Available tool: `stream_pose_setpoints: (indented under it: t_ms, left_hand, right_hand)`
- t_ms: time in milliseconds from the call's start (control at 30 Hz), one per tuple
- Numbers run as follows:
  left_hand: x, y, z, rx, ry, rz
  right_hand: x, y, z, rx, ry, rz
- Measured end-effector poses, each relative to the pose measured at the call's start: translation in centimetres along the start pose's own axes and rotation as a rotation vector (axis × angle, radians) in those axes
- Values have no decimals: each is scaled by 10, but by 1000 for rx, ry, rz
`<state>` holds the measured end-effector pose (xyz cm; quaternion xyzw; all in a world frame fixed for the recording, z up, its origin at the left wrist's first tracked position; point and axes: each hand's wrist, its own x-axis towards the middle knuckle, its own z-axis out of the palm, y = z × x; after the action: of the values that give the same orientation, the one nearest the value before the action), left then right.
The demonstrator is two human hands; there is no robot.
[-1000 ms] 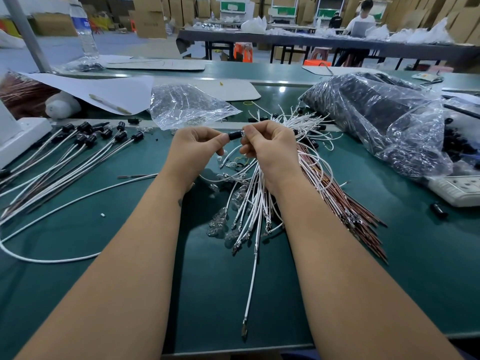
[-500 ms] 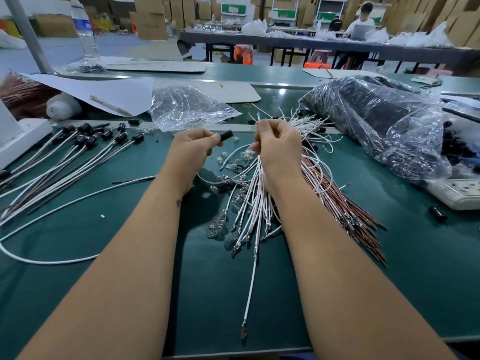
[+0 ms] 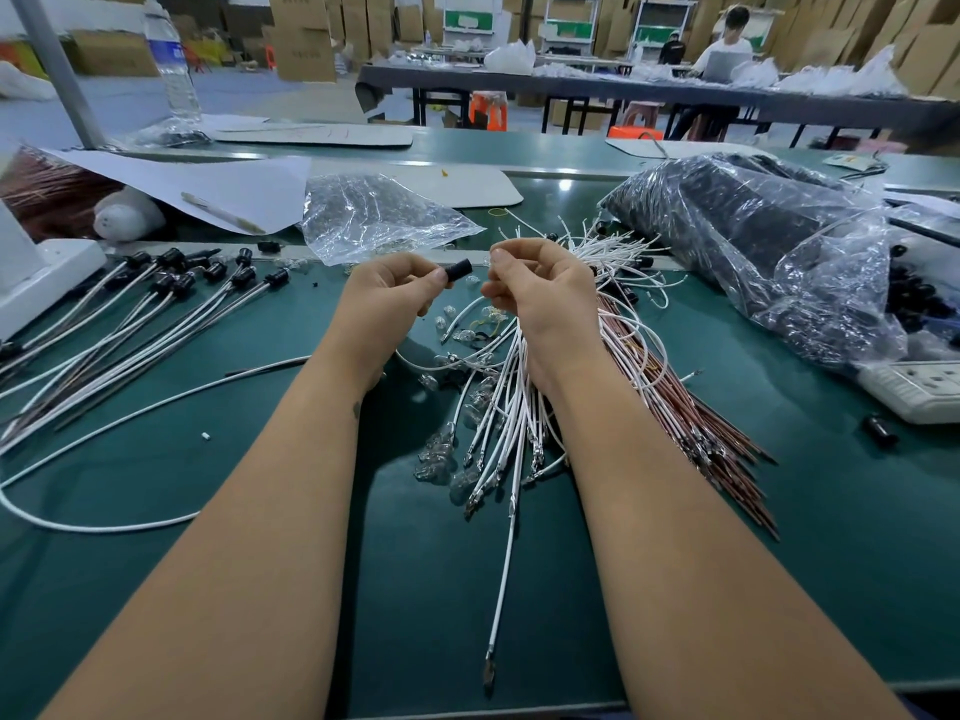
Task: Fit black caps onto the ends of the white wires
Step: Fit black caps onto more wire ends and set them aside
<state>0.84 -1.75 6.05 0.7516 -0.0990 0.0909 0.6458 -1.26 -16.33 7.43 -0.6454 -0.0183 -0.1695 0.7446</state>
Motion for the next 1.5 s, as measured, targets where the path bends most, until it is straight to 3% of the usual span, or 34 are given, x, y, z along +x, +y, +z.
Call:
stream_pose_setpoints:
  t_ms: [467,933,1300,1433,1500]
  left_hand:
    - [-3,0,3,83,-7,108]
    - [-3,-2,5,98,-30,71]
    - [1,-2,3,45,-92,36]
    - [-1,-2,6,50,-34,45]
    - [-2,-2,8,63,18,65]
  right_hand:
    - [-1,1,-3,-147,-28,40]
    - [1,8,-2,-27,-56,100]
    - [-1,15,-2,-138,-123,11]
    - [0,16,1,-172,-77,11]
    - [0,13,4,-48,-56,83]
